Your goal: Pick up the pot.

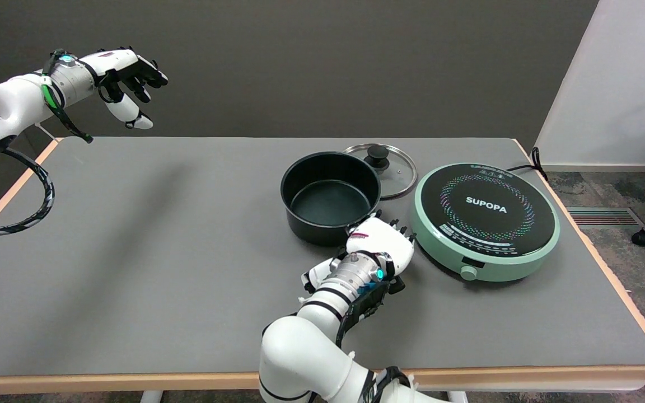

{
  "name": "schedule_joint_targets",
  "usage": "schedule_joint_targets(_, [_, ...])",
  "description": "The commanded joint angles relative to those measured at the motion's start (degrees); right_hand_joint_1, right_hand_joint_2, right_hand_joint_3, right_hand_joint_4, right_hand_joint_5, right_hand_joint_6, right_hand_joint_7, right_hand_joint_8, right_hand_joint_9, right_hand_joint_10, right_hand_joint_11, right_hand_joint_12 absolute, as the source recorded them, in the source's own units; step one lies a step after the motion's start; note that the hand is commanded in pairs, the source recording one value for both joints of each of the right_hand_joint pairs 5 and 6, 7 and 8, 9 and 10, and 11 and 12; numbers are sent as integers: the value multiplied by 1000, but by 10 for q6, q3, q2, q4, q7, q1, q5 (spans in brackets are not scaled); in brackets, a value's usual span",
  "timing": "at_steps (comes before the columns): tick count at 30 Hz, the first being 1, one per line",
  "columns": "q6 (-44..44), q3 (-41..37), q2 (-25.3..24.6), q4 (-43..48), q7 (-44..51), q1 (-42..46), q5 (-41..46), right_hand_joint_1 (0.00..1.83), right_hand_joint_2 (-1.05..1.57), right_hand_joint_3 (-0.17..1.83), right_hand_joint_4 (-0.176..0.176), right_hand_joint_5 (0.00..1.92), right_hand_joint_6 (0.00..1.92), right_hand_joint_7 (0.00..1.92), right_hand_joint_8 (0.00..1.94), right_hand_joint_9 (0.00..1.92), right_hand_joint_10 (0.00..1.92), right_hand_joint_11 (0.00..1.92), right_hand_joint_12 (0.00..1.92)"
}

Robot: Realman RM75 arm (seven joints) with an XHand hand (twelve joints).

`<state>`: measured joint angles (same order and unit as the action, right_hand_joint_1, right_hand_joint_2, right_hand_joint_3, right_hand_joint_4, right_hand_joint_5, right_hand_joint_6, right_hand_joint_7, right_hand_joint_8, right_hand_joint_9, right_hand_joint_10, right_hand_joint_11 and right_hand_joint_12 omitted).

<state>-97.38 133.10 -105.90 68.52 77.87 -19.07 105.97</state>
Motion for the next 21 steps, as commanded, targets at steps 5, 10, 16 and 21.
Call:
schedule_joint_targets(5, [2,-4,4,3,22,-13,-2,1157,-371,1085,176,526,526,526,526,526,526,526,526])
schedule_joint_targets(10, [1,-6,4,3,22,-14,-2,1171,-375,1069,176,617,617,617,617,617,617,617,617])
schedule_joint_targets(16, [-2,-13,4,12,30,-13,4,1170,-367,1077,176,620,620,620,620,620,620,620,620])
schedule_joint_targets(21, [-3,-18,4,25,58,-12,8,1160,-374,1123,176,559,559,559,559,559,559,559,559])
